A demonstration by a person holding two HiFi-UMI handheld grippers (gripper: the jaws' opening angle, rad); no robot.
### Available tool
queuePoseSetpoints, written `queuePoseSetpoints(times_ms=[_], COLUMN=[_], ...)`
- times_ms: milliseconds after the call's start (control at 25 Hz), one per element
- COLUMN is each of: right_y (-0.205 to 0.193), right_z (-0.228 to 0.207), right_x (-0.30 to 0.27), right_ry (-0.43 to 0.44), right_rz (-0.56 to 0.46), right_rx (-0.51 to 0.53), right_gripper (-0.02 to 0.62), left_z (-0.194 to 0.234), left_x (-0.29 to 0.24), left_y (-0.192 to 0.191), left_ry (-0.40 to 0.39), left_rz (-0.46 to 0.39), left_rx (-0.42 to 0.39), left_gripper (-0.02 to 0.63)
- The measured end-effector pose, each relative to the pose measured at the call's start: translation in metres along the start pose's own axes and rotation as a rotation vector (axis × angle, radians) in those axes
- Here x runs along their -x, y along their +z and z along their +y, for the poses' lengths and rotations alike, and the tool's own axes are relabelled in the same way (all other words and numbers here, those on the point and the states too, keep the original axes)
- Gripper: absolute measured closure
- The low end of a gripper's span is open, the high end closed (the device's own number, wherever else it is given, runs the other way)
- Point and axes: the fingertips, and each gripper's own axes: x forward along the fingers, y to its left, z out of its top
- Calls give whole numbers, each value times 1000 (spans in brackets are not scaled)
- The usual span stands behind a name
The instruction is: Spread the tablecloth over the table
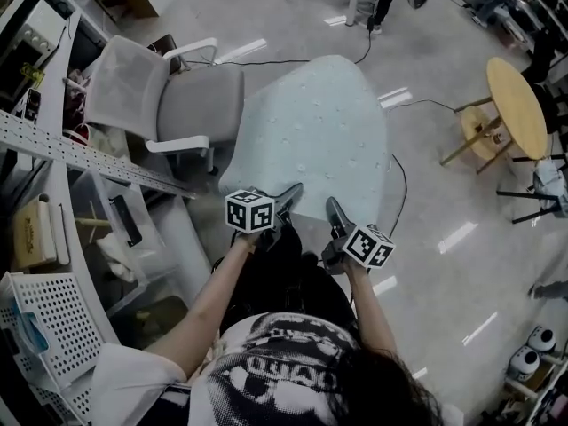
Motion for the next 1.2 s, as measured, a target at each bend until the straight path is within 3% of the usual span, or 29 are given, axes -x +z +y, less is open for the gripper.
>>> queuePoseSetpoints(times_ms=[160,280,560,960,1200], right_y=[-28,-45,-80,-104,-106], right_z=[-19,-35,-69,-103,-113], right_x=[-4,-8,-19,-50,-47], right_ry=[-41,-63,-83,-114,-88], right_rz=[39,53,52,37,26], right_rx=[24,-11,-207,-350,-352], right_gripper=[540,552,580,588,512], left_z=[17,27,55,99,105], left_x=[-6,-11,-15,-32,-34], left_y=[-37,-55,-94,-115,-114], left_ry=[80,108,121,161,149], left_rz=[101,123,155,165,105], left_rx=[-96,-141,-94,-27,-32], left_gripper=[517,518,529,534,511])
